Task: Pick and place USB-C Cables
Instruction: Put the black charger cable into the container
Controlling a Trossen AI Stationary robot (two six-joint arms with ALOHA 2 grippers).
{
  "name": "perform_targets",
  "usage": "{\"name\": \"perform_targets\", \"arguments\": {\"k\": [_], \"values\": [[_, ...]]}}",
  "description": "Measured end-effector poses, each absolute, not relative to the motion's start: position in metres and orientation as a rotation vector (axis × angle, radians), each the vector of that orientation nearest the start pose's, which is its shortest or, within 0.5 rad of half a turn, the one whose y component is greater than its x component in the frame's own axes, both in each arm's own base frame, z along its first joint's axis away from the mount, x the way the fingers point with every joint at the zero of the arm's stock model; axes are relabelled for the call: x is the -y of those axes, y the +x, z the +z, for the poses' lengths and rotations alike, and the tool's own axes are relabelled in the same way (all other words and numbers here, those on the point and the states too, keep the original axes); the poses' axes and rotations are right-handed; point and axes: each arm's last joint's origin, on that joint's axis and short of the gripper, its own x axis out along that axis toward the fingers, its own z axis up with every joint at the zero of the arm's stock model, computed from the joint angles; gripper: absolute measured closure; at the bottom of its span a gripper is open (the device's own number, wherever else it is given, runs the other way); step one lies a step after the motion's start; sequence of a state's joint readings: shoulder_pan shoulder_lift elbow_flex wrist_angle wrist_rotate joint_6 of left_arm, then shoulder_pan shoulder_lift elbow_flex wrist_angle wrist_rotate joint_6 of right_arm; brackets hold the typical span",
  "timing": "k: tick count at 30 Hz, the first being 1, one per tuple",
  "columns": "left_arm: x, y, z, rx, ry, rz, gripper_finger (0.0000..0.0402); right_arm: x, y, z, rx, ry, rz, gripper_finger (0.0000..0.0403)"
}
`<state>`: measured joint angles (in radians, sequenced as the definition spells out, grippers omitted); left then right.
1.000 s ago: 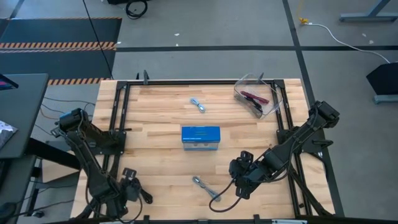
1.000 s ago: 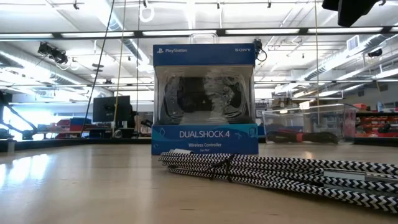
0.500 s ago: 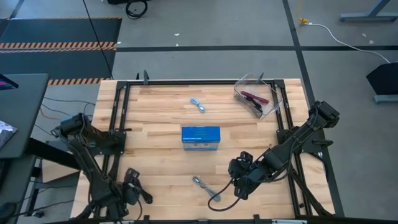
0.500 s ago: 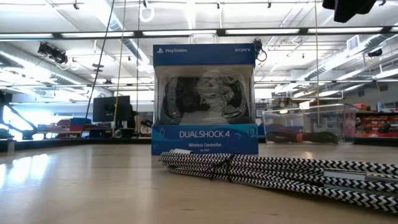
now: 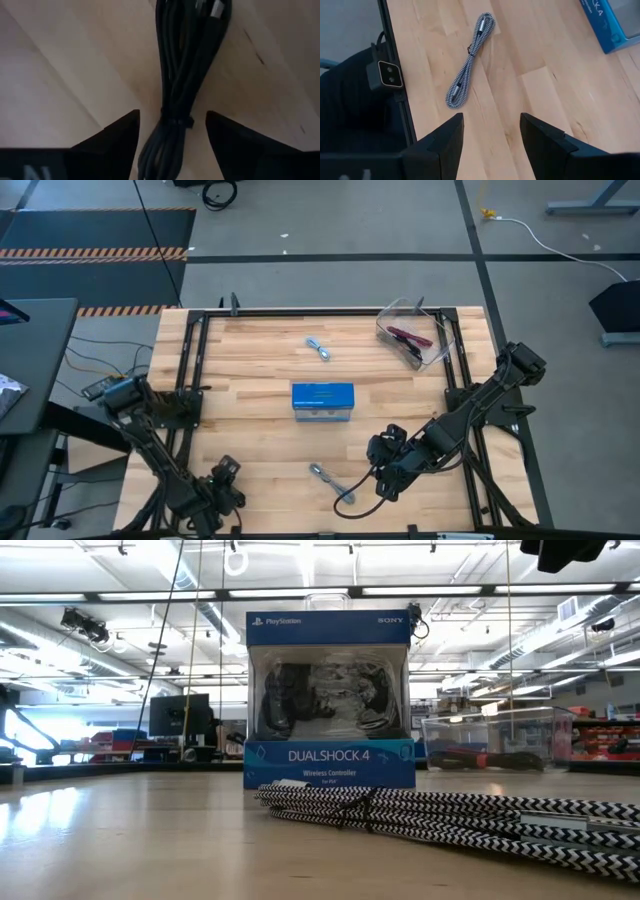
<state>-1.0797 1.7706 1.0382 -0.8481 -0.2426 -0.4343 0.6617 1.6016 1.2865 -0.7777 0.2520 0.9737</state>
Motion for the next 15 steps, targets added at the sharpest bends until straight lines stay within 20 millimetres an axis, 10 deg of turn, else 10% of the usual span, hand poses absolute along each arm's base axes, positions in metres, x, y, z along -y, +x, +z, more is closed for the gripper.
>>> {"name": "perform_targets", "arguments": {"k": [10, 15], "values": [[0.246, 0.164, 0.142, -1.442, 0.495, -0.299, 0.0342, -0.193, 0.26, 0.263, -1.048, 0.377, -0.116, 0.0202], [0.238, 0.177, 0.144, -1.436, 0.442, -0.239, 0.0343, -0.193, 0.26, 0.263, -1.05, 0.367, -0.109, 0.0202]]}}
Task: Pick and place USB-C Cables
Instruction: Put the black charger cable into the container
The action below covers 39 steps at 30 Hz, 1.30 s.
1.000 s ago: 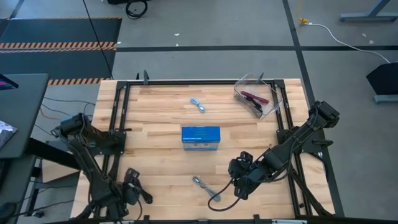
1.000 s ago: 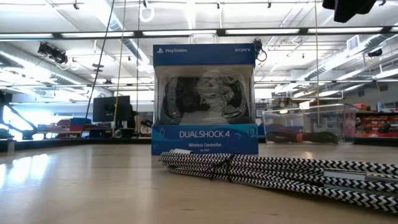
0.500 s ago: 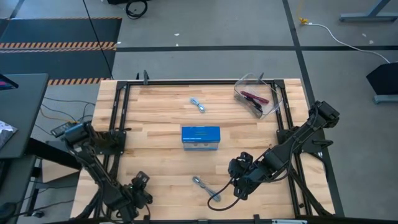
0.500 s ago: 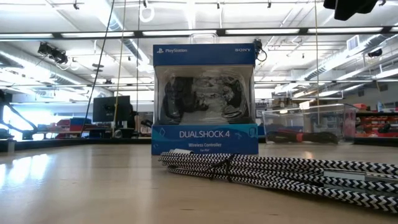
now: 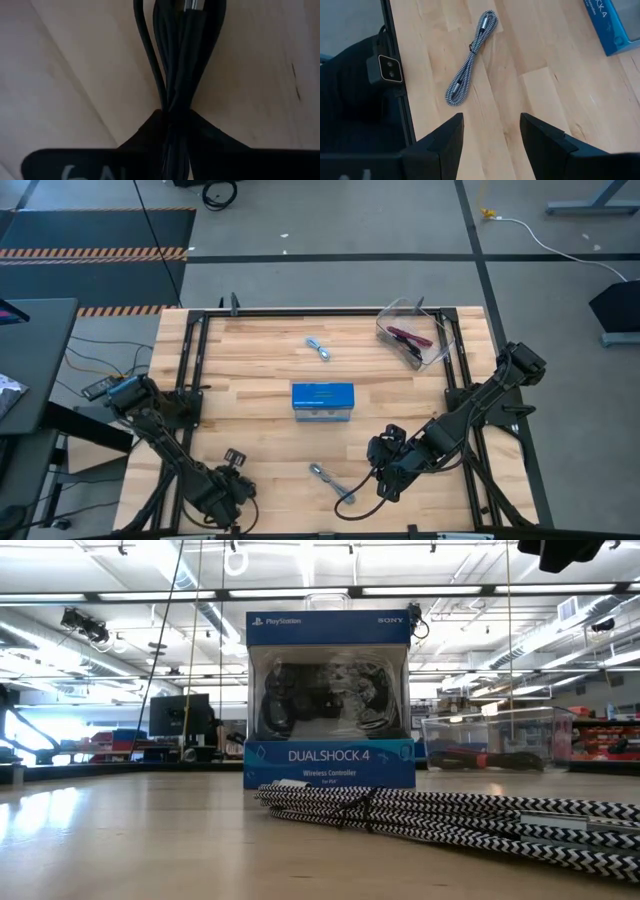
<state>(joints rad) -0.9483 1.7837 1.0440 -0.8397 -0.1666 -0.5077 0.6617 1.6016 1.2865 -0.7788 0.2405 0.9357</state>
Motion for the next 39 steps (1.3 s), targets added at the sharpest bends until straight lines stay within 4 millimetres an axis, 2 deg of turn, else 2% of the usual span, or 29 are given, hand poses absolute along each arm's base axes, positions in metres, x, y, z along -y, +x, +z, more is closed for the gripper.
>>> {"name": "perform_targets", "arguments": {"k": [2, 6, 11, 14, 18, 23, 29, 35, 39], "values": [[0.236, 0.183, 0.151, -1.409, 0.417, -0.222, 0.0343, -0.193, 0.26, 0.263, -1.051, 0.356, -0.103, 0.0202], [0.233, 0.194, 0.178, -1.298, 0.375, -0.199, 0.0343, -0.193, 0.26, 0.263, -1.051, 0.34, -0.093, 0.0202], [0.228, 0.199, 0.224, -1.109, 0.351, -0.181, 0.0343, -0.194, 0.26, 0.266, -1.041, 0.313, -0.081, 0.0202], [0.221, 0.199, 0.249, -0.98, 0.359, -0.132, 0.0343, -0.195, 0.265, 0.279, -0.966, 0.274, -0.086, 0.0202], [0.205, 0.201, 0.278, -0.819, 0.332, -0.057, 0.0343, -0.195, 0.272, 0.307, -0.814, 0.15, -0.103, 0.0202], [0.187, 0.217, 0.3, -0.664, 0.282, 0.006, 0.0343, -0.195, 0.281, 0.341, -0.597, -0.046, -0.139, 0.0202], [0.164, 0.244, 0.324, -0.486, 0.298, 0.042, 0.0343, -0.198, 0.296, 0.368, -0.384, -0.172, -0.06, 0.0202], [0.149, 0.258, 0.35, -0.312, 0.259, -0.026, 0.0343, -0.195, 0.302, 0.375, -0.321, -0.253, -0.064, 0.0202], [0.142, 0.264, 0.355, -0.272, 0.231, -0.036, 0.0343, -0.186, 0.308, 0.376, -0.311, -0.252, -0.09, 0.0202]]}}
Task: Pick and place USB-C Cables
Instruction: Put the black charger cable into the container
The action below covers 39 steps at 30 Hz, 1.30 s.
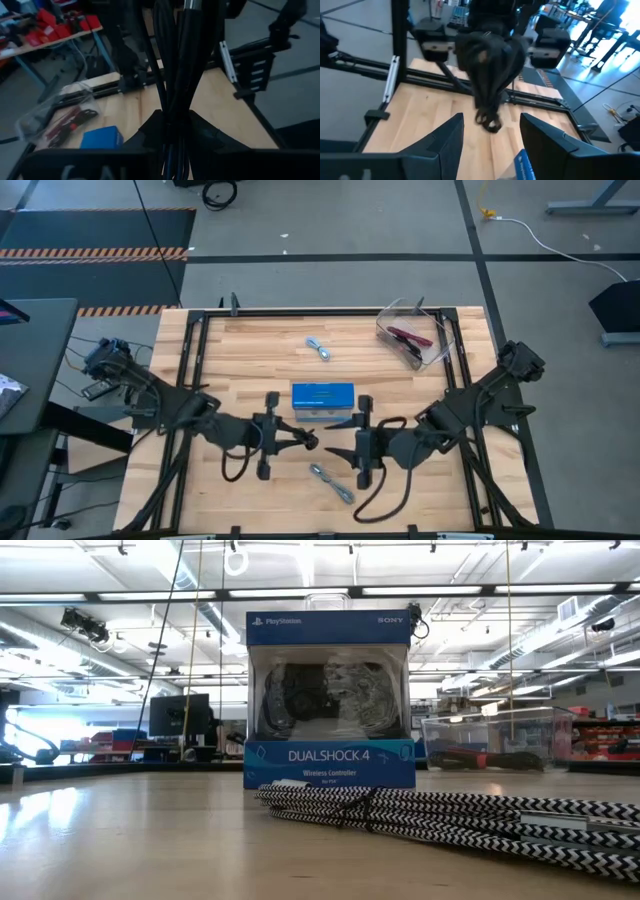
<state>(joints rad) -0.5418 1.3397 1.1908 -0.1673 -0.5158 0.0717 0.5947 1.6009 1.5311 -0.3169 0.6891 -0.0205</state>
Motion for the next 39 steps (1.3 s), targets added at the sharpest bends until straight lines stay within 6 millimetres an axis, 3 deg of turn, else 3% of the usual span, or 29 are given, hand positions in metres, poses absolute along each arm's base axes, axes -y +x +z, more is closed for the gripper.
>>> {"name": "perform_targets", "arguments": {"k": [16, 20, 26, 32, 39], "values": [[0.127, 0.276, 0.36, -0.219, 0.184, -0.132, 0.0343, -0.162, 0.329, 0.388, -0.211, -0.175, -0.029, 0.0208], [0.124, 0.277, 0.361, -0.213, 0.159, -0.124, 0.0343, -0.162, 0.33, 0.39, -0.186, -0.204, -0.028, 0.0247], [0.122, 0.278, 0.362, -0.199, 0.142, -0.112, 0.0315, -0.161, 0.331, 0.391, -0.177, -0.228, -0.027, 0.0384], [0.121, 0.275, 0.362, -0.21, 0.179, -0.018, 0.0308, -0.158, 0.329, 0.39, -0.2, -0.248, -0.08, 0.0396], [0.112, 0.239, 0.37, -0.313, 0.237, 0.146, 0.0305, -0.131, 0.307, 0.393, -0.342, -0.326, -0.363, 0.0401]]}}
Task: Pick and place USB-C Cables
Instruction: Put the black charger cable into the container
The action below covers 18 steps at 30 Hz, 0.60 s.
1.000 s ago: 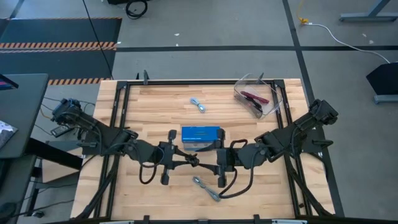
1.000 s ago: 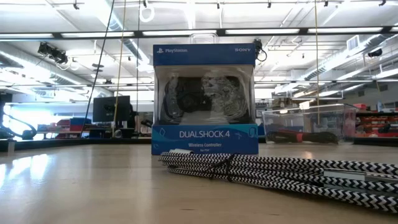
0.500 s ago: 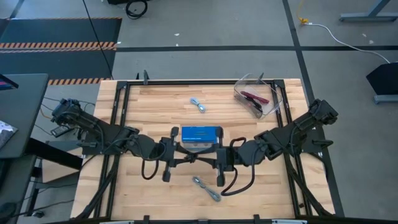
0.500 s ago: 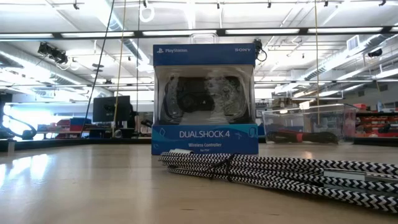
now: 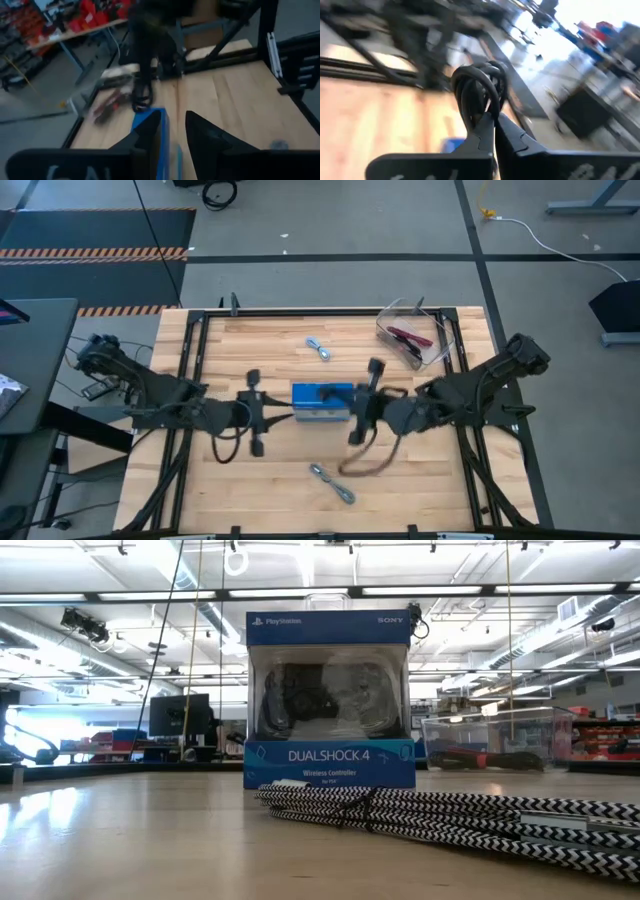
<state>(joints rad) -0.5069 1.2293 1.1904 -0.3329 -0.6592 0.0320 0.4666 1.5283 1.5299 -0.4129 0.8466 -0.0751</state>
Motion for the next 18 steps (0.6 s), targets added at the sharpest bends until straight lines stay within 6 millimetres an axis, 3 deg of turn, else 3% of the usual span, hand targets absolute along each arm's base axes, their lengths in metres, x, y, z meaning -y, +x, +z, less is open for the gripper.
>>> {"name": "perform_targets", "arguments": {"k": [9, 18], "values": [[0.115, 0.2, 0.373, -0.389, 0.157, 0.127, 0.0304, -0.05, 0.275, 0.384, -0.638, -0.209, -0.659, 0.0402], [0.124, 0.189, 0.373, -0.382, 0.165, 0.128, 0.0304, 0.027, 0.24, 0.371, -0.96, -0.018, -0.936, 0.0402]]}}
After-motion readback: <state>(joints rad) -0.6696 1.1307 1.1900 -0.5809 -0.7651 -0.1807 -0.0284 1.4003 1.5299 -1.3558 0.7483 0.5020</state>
